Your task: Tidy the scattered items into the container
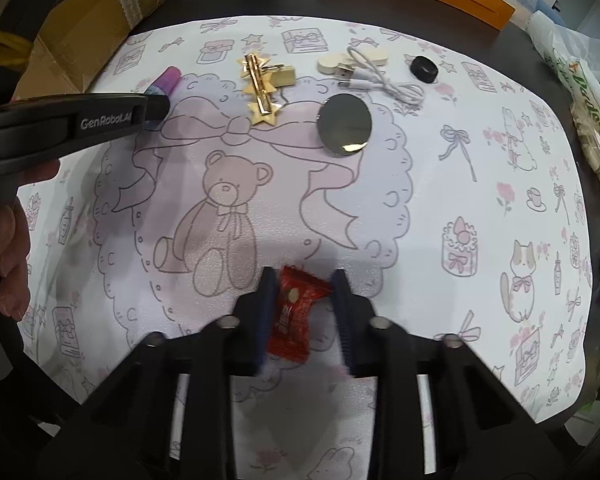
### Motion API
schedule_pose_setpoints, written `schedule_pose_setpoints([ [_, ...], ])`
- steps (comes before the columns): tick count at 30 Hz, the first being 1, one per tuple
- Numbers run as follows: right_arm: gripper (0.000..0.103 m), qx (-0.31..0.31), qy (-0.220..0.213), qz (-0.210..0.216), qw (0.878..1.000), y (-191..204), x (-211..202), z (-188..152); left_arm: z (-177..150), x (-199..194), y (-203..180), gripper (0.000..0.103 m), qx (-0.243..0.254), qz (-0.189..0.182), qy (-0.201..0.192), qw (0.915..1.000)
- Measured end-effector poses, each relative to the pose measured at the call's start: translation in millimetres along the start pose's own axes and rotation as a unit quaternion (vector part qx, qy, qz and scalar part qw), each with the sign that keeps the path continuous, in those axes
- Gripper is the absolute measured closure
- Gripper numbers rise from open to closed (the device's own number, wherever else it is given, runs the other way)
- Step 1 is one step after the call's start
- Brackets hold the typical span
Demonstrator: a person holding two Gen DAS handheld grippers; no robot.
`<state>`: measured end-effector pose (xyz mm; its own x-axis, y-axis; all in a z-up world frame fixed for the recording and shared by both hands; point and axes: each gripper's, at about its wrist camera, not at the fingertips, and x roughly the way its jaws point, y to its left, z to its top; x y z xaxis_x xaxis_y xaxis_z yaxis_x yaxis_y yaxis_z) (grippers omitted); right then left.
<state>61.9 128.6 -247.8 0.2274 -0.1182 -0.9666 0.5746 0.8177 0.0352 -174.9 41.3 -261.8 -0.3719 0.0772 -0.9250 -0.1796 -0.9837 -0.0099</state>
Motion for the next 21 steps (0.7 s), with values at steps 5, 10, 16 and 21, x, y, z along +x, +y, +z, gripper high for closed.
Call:
schedule_pose_setpoints([
  [5, 0.079, 0.012, -0.002, 0.01, 1.0, -1.1, -1.3, 3.4, -3.1, -3.2, -5.6, 0.084, 0.005, -0.007, 0.001, 1.0],
  [10, 0.08, 0.015, -0.003, 0.025, 1.0, -3.8, 2.7, 1.1, -3.9, -8.8, -11.0, 0.084, 0.011, -0.012, -0.003, 0.9999],
  [16, 0.085, 0.011, -0.007, 0.024, 1.0, -6.8, 6.0, -3.1, -2.3, -14.9, -10.4, 0.084, 0.008, -0.019, -0.006, 0.9998],
  [21, 0.085, 0.017, -0.016, 0.025, 0.999, -19.1, -7.1, -8.4, -4.5, -19.3, -11.4, 0.084, 0.01, -0.024, -0.006, 0.9997],
])
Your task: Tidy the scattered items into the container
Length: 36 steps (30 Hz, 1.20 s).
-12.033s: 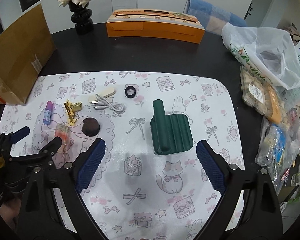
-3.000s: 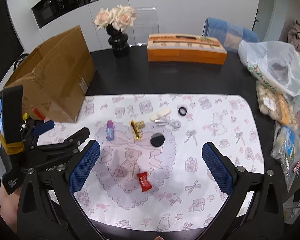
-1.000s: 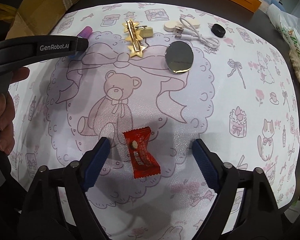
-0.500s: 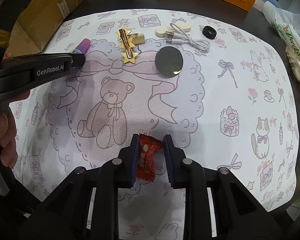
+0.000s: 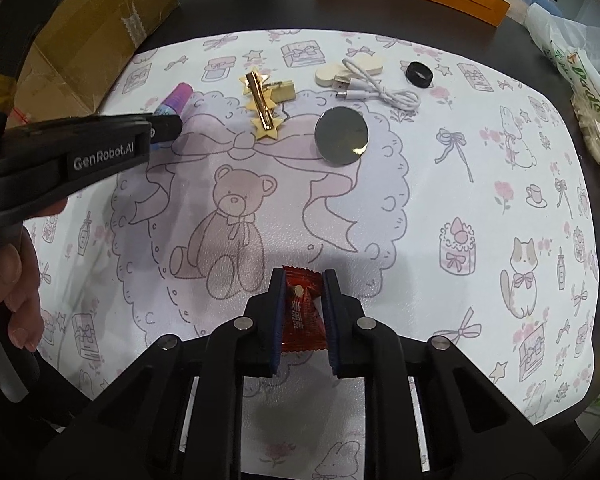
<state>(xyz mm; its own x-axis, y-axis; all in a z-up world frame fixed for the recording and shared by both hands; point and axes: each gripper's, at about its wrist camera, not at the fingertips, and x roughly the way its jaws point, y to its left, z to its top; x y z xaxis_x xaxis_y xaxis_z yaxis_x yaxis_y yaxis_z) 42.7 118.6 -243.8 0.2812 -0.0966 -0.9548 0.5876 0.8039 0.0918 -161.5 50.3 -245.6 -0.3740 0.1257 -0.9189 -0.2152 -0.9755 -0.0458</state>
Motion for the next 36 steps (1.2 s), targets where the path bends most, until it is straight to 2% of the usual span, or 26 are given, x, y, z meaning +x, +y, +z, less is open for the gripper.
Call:
schedule_pose_setpoints([
  [12, 0.085, 0.012, -0.024, -0.002, 1.0, -8.3, -26.8, 4.8, 3.5, -22.9, -3.8, 0.084, 0.001, -0.012, -0.014, 0.9998],
  [17, 0.085, 0.011, -0.046, -0.006, 0.999, 2.8, -39.2, 22.7, 7.7, -40.5, -4.1, 0.084, 0.002, -0.012, -0.023, 0.9996],
  [28, 0.085, 0.012, -0.103, -0.005, 0.995, 11.8, -98.5, 56.9, 23.5, -98.2, 2.5, 0.084, -0.004, -0.017, -0.075, 0.9971],
  [36, 0.085, -0.012, -0.137, -0.003, 0.991, 38.4, -133.3, 83.9, 33.7, -140.2, 20.9, 0.084, -0.018, -0.021, -0.113, 0.9932],
])
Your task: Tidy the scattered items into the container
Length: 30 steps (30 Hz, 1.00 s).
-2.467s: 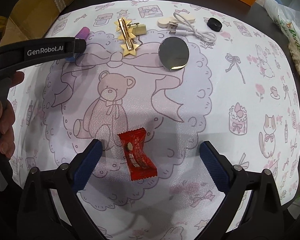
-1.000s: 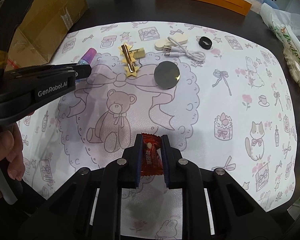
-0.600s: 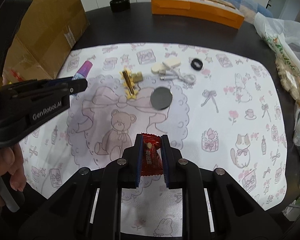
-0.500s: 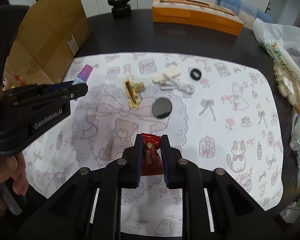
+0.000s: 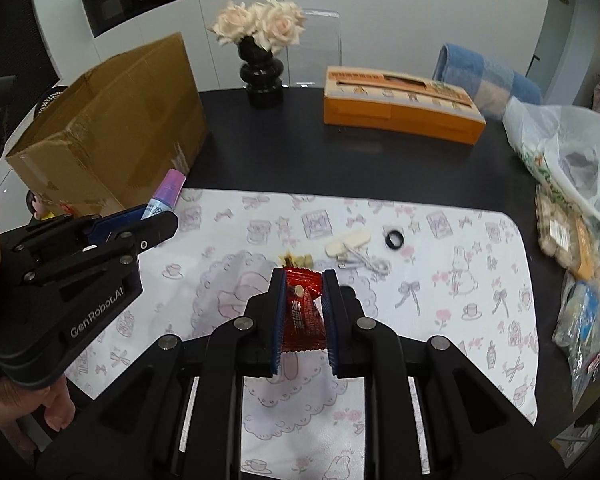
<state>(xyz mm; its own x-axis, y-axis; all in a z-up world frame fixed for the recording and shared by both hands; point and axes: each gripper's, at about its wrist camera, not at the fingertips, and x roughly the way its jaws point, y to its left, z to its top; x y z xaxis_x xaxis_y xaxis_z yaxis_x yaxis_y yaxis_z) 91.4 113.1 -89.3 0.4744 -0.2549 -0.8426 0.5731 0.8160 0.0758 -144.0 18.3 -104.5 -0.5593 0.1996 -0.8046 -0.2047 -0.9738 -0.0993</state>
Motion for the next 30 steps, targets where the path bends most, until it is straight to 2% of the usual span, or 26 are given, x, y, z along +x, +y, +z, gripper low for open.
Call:
schedule_pose_setpoints([
  [11, 0.085, -0.03, -0.037, 0.005, 0.999, 34.3, -22.9, 40.7, 24.4, -46.2, 35.5, 0.084, -0.026, 0.015, -0.055, 0.998],
  [18, 0.085, -0.04, -0.058, 0.012, 0.997, 53.0, -34.3, 63.8, 35.1, -65.9, 60.0, 0.084, -0.048, 0.021, -0.077, 0.9957],
  [30, 0.085, -0.078, -0.094, 0.033, 0.992, 109.4, -49.2, 112.0, 57.6, -92.3, 107.8, 0.084, -0.089, 0.038, -0.113, 0.9889],
])
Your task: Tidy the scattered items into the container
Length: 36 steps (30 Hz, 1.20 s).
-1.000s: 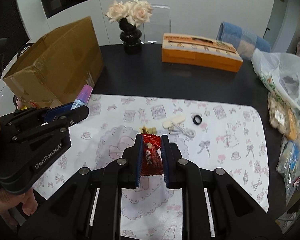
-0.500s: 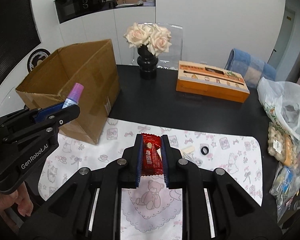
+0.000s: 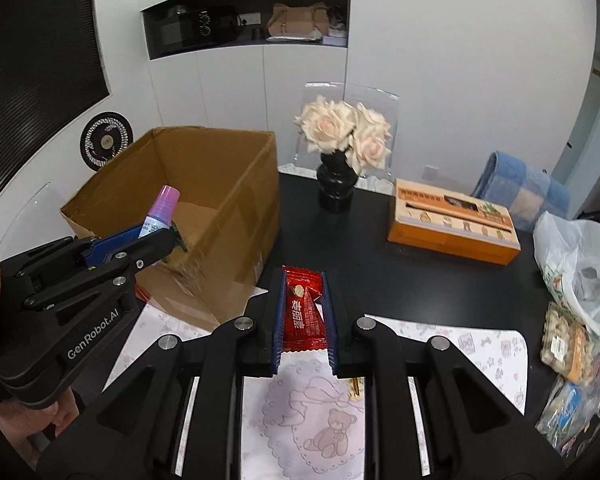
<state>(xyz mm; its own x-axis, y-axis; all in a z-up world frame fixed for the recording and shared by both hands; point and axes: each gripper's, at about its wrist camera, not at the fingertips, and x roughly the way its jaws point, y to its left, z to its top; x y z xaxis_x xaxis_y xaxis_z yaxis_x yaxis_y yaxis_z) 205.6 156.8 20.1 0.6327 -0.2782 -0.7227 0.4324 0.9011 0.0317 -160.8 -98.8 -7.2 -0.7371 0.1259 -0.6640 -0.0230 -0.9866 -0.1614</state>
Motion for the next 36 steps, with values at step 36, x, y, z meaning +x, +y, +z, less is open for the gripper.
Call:
schedule_pose_setpoints([
  [36, 0.085, -0.079, 0.018, 0.07, 0.994, 134.2, 76.6, 98.2, 47.4, 17.9, 160.2, 0.084, -0.154, 0.025, -0.003, 0.9878],
])
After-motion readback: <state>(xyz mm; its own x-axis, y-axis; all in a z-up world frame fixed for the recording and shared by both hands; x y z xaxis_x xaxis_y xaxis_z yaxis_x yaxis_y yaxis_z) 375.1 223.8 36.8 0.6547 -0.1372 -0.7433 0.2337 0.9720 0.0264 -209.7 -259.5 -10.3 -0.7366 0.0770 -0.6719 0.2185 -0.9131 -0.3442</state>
